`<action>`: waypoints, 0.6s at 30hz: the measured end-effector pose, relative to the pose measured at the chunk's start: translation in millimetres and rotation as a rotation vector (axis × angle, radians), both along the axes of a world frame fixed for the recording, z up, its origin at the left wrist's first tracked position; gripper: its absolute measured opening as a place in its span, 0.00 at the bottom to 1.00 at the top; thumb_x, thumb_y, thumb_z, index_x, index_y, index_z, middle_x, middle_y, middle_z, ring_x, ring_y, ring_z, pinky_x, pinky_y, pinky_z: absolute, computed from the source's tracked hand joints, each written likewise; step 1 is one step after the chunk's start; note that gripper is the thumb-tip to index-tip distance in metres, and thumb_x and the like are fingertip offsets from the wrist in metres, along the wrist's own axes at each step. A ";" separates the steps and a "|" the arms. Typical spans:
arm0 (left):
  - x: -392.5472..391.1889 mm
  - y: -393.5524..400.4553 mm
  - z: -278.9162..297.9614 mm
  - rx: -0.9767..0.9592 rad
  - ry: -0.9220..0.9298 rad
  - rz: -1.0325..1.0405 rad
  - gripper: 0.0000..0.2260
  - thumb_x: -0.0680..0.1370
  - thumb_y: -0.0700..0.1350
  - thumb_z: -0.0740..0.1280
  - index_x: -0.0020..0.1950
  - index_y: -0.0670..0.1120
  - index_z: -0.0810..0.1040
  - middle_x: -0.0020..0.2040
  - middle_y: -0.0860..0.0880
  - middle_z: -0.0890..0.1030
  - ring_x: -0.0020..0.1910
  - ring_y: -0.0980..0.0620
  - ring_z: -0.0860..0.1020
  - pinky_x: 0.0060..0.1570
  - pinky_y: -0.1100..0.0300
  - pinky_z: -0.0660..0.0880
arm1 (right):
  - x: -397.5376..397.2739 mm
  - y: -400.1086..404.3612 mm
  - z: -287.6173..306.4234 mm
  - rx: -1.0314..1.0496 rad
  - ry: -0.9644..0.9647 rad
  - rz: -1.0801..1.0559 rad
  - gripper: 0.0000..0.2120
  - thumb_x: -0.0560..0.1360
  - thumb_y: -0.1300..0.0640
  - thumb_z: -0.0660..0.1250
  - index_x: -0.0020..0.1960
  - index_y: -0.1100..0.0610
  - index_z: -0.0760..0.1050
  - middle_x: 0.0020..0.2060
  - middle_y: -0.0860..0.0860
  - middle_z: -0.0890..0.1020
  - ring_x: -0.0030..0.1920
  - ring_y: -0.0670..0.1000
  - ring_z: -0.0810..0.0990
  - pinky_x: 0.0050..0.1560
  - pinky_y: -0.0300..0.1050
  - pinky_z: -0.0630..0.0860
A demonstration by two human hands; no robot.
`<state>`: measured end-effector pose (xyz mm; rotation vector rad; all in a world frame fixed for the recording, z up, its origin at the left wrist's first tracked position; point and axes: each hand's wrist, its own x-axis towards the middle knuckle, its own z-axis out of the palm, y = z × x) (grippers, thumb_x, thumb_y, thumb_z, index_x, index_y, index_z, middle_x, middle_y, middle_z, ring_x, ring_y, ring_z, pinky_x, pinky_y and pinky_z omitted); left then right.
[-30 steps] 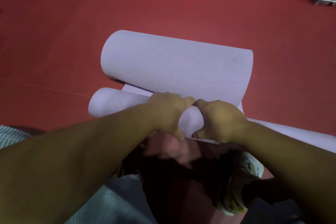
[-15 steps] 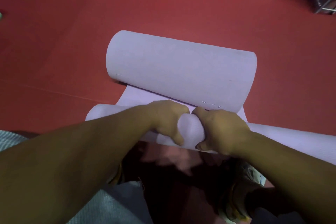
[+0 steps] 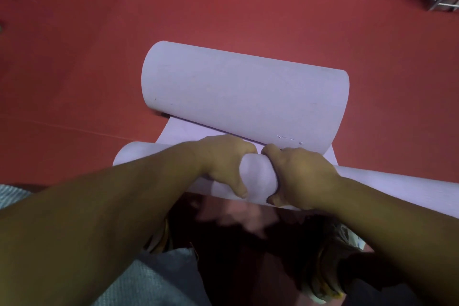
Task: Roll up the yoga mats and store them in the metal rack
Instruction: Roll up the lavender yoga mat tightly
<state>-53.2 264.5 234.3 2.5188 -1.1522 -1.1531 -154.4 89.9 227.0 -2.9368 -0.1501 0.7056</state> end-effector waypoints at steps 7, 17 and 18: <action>-18.3 -4.1 -12.0 0.040 -0.258 -0.100 0.36 0.60 0.64 0.79 0.62 0.59 0.66 0.49 0.57 0.78 0.49 0.50 0.79 0.47 0.53 0.76 | 8.3 -18.9 -5.4 0.213 0.187 -0.081 0.34 0.57 0.35 0.77 0.59 0.43 0.69 0.48 0.43 0.81 0.49 0.51 0.80 0.50 0.53 0.80; -11.2 -1.2 -27.2 0.104 0.046 -0.058 0.38 0.60 0.64 0.80 0.66 0.58 0.70 0.55 0.57 0.80 0.52 0.51 0.78 0.55 0.49 0.78 | -9.8 0.4 -19.0 0.043 0.114 0.044 0.39 0.60 0.37 0.78 0.62 0.45 0.60 0.47 0.48 0.75 0.46 0.54 0.77 0.43 0.49 0.76; -13.9 -1.3 -29.8 0.108 0.045 -0.065 0.39 0.60 0.64 0.79 0.67 0.59 0.69 0.54 0.57 0.80 0.52 0.51 0.78 0.55 0.49 0.78 | -10.7 -0.5 -22.4 0.067 0.128 0.031 0.37 0.60 0.38 0.77 0.61 0.44 0.61 0.46 0.47 0.76 0.45 0.54 0.77 0.44 0.50 0.77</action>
